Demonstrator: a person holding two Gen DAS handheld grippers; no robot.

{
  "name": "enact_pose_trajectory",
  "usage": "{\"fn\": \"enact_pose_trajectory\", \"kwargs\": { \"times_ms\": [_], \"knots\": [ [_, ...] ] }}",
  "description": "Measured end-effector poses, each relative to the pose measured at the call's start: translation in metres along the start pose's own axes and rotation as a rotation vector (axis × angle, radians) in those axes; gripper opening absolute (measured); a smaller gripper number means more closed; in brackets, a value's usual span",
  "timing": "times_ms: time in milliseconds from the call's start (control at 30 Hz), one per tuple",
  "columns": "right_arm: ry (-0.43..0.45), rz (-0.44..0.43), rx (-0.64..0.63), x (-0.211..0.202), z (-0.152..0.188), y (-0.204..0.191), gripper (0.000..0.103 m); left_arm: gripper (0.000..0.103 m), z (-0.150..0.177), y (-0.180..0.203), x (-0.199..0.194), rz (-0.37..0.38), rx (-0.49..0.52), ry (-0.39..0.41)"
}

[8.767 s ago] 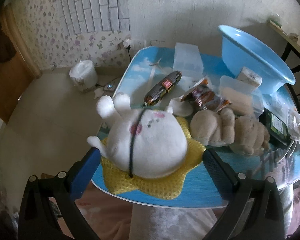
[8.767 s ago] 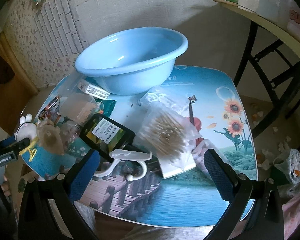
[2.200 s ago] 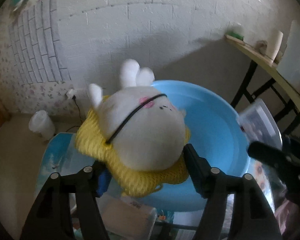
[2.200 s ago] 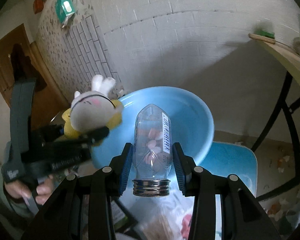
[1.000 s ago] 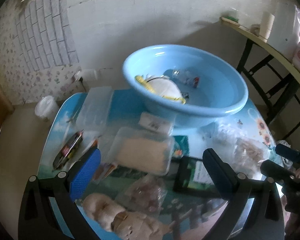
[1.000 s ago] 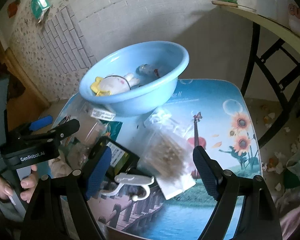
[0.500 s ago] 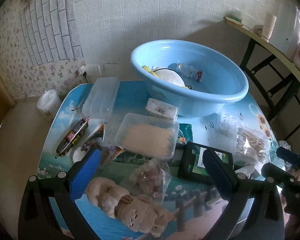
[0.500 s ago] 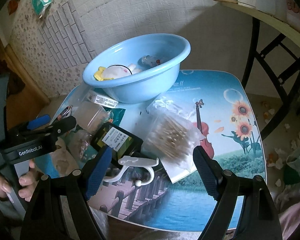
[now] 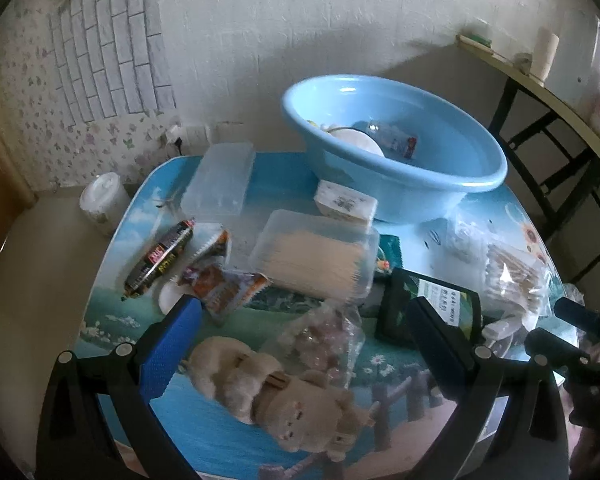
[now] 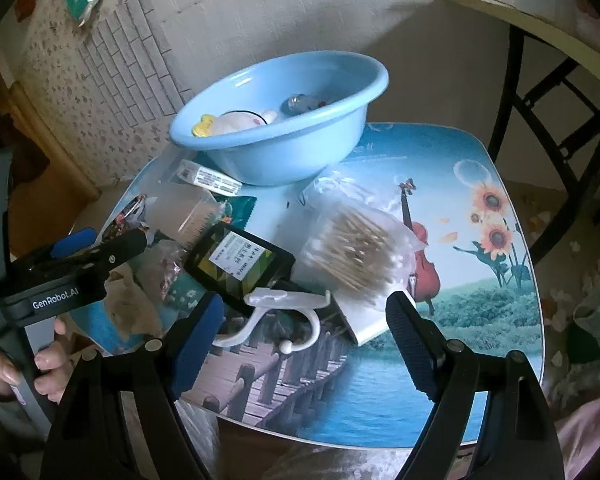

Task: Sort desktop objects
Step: 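Move the left tool back over the table toward the beige plush bear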

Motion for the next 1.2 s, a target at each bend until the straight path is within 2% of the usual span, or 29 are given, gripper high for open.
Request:
{"fn": "enact_pose_trajectory", "kwargs": {
  "times_ms": [167,267,400,800,1200],
  "knots": [
    [-0.029,-0.003,0.012,0.008,0.006,0.0,0.08,0.103,0.011,-0.011,0.007,0.011,-0.029,-0.043],
    [-0.025,-0.006,0.012,0.009,0.006,-0.001,0.08,0.103,0.014,-0.016,0.007,-0.011,-0.02,-0.031],
    [-0.032,-0.005,0.013,0.013,0.007,-0.003,0.08,0.103,0.019,-0.023,0.008,0.007,-0.045,-0.041],
    [-0.038,-0.004,0.012,0.019,0.011,-0.01,0.08,0.103,0.039,-0.06,0.009,-0.007,-0.097,-0.037],
    [-0.046,0.046,0.022,0.018,0.021,0.001,0.08,0.103,0.052,-0.071,0.005,0.048,-0.126,-0.03]
  ]
}}
Point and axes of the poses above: each gripper's, at about its wrist camera, not at the fingertips, and x roughly the way its jaws point, y to its right, z to its underside, the point moved 7 cm from there along x, roughly the way its jaws point, and after that the axes turned 13 degrees about -y, right-handed, at the moved point
